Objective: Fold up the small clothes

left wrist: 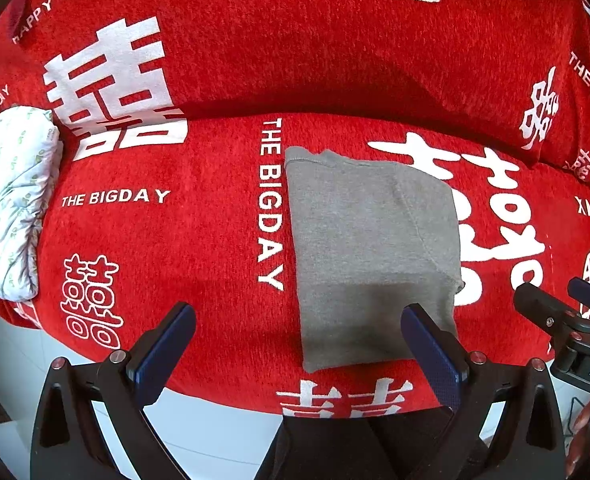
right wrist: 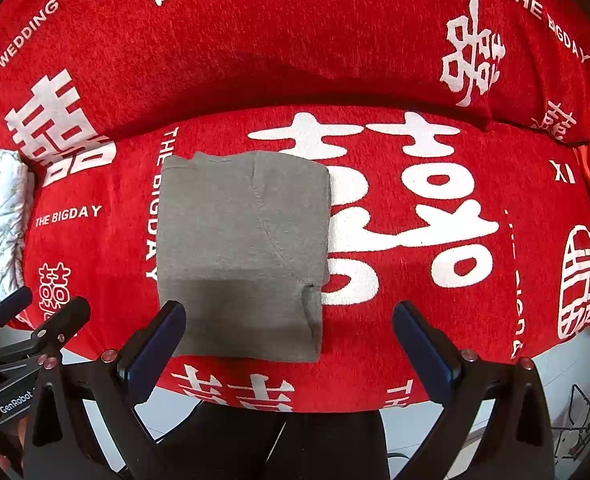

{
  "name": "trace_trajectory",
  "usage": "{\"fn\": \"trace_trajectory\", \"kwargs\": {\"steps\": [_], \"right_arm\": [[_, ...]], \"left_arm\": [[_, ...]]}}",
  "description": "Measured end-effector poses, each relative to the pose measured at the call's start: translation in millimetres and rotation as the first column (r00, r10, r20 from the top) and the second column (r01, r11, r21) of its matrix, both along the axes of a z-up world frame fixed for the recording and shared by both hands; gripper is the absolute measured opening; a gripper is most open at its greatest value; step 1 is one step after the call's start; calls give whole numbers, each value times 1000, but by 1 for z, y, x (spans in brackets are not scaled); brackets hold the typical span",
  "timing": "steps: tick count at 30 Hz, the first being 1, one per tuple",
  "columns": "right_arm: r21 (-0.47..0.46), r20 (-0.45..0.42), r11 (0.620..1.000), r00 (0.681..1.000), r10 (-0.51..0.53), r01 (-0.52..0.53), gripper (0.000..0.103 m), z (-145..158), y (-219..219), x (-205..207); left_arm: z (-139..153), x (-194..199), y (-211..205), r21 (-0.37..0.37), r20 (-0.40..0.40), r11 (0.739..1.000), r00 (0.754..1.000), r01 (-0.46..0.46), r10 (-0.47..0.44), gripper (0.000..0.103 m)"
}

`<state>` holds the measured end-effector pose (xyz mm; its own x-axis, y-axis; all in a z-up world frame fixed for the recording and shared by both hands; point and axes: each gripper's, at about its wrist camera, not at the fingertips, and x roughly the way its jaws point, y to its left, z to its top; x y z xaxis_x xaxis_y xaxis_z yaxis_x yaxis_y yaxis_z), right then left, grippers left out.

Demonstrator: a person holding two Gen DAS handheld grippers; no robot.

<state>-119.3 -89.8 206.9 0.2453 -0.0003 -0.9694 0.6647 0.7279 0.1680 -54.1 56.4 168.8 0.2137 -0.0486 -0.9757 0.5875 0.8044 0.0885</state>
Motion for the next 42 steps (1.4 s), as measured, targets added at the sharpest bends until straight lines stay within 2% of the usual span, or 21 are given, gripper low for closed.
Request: {"fn": "trace_trajectory", "kwargs": {"steps": [19,29,42], "right_arm": [[1,0,1000,1000,-1,1,103,2,2,1],[2,-1,1000,1000,0,0,103,4,3,1],[1,0,1000,1000,0,0,103,3,5,1]], "left_arm": [[0,0,2,-1,3,1000,1000,1,-1,103],[2,-2,4,2,12,999,999,-43,43,103],[3,-4,2,-3,15,999,999,-43,43,103]]}}
